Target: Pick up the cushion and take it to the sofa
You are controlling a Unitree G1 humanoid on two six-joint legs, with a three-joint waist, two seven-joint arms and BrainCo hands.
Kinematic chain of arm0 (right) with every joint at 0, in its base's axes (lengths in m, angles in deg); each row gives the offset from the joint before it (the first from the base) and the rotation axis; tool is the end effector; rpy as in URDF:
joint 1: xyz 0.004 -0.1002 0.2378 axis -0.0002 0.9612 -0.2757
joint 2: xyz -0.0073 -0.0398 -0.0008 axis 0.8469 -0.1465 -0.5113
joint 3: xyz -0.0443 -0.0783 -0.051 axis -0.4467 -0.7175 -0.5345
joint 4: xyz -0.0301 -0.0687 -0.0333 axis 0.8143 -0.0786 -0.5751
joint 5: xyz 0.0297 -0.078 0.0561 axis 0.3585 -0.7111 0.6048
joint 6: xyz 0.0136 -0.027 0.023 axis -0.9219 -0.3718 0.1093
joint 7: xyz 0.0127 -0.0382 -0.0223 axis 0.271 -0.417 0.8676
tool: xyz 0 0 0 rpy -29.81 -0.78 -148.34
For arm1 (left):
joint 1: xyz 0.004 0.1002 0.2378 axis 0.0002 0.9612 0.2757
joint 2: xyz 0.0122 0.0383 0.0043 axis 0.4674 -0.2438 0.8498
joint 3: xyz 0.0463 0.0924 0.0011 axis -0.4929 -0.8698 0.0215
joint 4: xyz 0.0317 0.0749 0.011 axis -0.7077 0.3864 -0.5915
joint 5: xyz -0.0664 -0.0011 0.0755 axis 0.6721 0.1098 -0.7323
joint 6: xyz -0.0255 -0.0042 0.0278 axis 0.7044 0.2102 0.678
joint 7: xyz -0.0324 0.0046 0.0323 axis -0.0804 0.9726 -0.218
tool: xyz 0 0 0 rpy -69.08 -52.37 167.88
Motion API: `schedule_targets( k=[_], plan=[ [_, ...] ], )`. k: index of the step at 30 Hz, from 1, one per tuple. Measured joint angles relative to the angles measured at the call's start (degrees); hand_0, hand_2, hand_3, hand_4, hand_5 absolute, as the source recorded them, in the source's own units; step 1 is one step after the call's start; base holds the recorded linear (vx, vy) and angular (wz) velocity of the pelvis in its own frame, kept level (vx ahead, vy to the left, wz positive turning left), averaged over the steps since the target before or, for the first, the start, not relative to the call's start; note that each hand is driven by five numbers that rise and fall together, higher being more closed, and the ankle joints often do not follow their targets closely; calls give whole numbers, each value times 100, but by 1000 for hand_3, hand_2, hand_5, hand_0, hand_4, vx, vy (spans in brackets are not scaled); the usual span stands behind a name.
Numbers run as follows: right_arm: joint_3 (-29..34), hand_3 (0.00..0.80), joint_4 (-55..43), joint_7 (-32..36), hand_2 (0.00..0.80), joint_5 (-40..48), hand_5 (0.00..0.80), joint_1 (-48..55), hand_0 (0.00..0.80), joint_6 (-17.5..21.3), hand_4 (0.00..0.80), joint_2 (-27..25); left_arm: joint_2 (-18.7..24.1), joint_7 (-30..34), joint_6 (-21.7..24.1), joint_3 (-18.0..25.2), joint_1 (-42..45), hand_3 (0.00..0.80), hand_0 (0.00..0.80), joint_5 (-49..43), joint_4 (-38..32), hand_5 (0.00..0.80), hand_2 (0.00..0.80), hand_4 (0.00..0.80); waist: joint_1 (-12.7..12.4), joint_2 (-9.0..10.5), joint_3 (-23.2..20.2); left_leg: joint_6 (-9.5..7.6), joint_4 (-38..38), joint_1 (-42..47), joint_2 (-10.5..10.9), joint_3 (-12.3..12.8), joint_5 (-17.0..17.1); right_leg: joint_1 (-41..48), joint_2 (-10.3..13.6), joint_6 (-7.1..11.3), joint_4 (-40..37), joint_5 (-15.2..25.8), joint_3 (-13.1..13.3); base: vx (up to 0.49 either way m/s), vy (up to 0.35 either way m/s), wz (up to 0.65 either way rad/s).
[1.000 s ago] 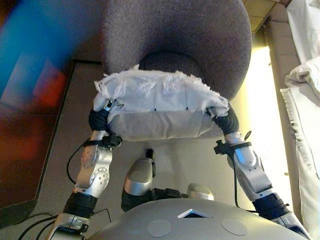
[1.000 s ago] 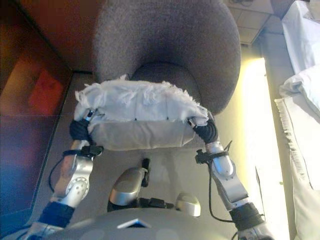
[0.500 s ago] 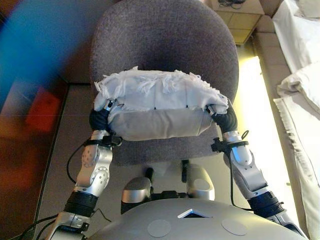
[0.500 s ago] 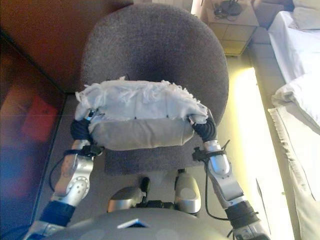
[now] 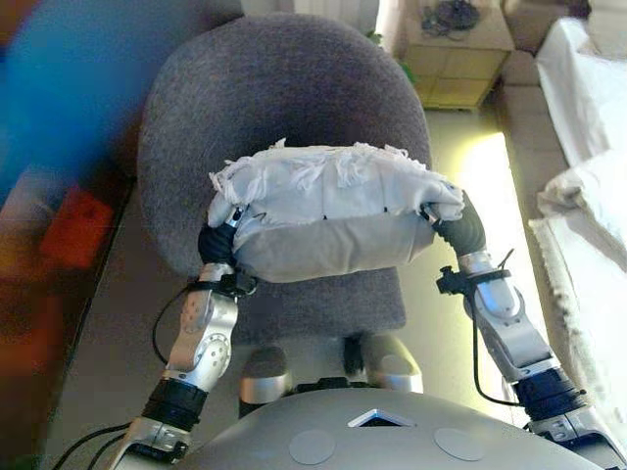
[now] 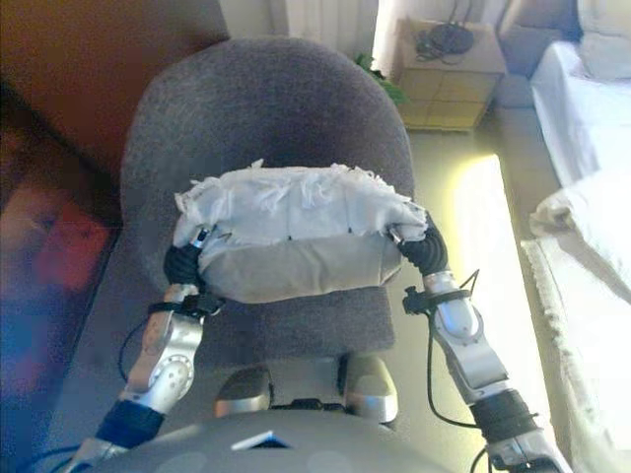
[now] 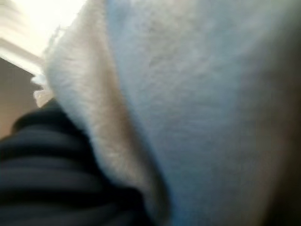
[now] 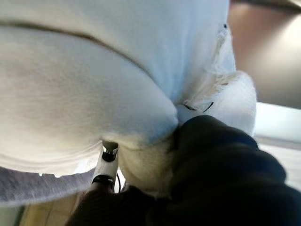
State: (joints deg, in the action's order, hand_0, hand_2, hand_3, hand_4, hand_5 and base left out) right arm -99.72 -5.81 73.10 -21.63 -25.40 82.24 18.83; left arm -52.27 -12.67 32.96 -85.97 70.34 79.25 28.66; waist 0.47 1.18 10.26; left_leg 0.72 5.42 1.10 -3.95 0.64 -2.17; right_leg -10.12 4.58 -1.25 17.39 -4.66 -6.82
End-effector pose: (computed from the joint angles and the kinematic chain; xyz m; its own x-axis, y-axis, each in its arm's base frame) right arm 0.1727 -0.1953 0.0484 0.9761 0.1888 0.1075 -0.1690 0.9708 -0.1701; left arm 0.1640 0.1726 0.0184 0.9998 -0.0178 0.0124 0.0214 0.8967 -0.4421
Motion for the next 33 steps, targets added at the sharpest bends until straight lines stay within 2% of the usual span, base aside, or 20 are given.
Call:
schedule_targets(
  k=[1,3,5,6,7,8,9,12,16,25,33],
  plan=[
    [-28,800,42,-15,800,-16,800,-41,800,-11,800,1,-34,-21,0,10,-10,800,800,1,-1,800,800,800,-12,-75,48,92,-19,6,17,110,12,-27,-80,22,-66,86,96,112,59,30],
    [-122,800,86,-66,800,-25,800,-20,800,-59,800,37,-115,-96,0,66,0,800,800,0,15,800,800,800,-131,-81,126,151,20,20,1,123,23,-41,-149,26,-196,128,226,141,94,-15],
    [-129,800,85,-58,800,-26,800,-4,800,-97,800,72,-133,-147,-7,107,4,800,800,-15,13,800,800,800,-180,-170,136,244,-170,50,-91,266,-79,-29,-117,107,-414,182,33,151,108,-40],
    [-111,800,67,-24,800,-27,800,-1,800,-103,800,84,-145,-165,-17,103,-4,800,800,-20,-18,800,800,800,-303,-293,182,309,-218,20,-232,450,-13,-112,-138,117,79,158,-36,143,84,-39],
    [-110,800,62,37,800,-28,800,69,800,-108,800,89,-61,-171,-27,87,55,800,800,-23,-35,800,800,800,-287,-239,167,300,-299,87,-173,552,11,-158,-3,168,614,-50,-29,84,47,-36],
    [-101,800,25,86,800,-28,800,191,800,-111,800,92,37,-179,-45,72,121,800,800,-23,-65,800,800,800,-281,-96,105,320,-397,163,-12,548,93,30,164,259,371,-422,26,2,21,-27],
    [-88,800,33,126,800,-30,800,212,800,-128,800,63,0,-192,-85,84,146,800,800,-35,-47,800,800,800,-279,-203,133,385,-476,221,-52,521,158,107,141,242,217,-343,-40,-77,-4,-18],
    [-107,800,36,49,800,-30,800,241,800,-132,800,118,-145,-209,-93,79,123,800,800,-63,-46,800,800,800,-214,-288,136,410,-589,75,-99,510,302,105,64,237,-146,-96,-115,-117,8,-3],
    [-120,800,46,-150,800,-57,800,150,800,-132,800,262,-128,-232,-94,74,36,800,800,-66,-25,800,800,800,-139,-179,200,413,-601,-165,-169,479,353,179,-60,219,-796,328,-173,-82,2,1],
    [-181,800,239,-495,800,-215,800,-309,800,-122,800,465,-52,-387,-83,96,-428,800,800,-83,12,800,800,800,-135,-131,515,320,-786,-183,-36,481,437,627,-43,375,-1992,975,-160,0,15,1],
    [-290,800,576,-818,800,-380,800,-969,800,-107,800,464,-72,-785,96,75,-1001,800,800,-361,169,800,800,800,-131,-100,918,298,-910,-225,14,512,523,632,-30,351,-2248,1188,-116,-25,-20,-2]
  ],
)
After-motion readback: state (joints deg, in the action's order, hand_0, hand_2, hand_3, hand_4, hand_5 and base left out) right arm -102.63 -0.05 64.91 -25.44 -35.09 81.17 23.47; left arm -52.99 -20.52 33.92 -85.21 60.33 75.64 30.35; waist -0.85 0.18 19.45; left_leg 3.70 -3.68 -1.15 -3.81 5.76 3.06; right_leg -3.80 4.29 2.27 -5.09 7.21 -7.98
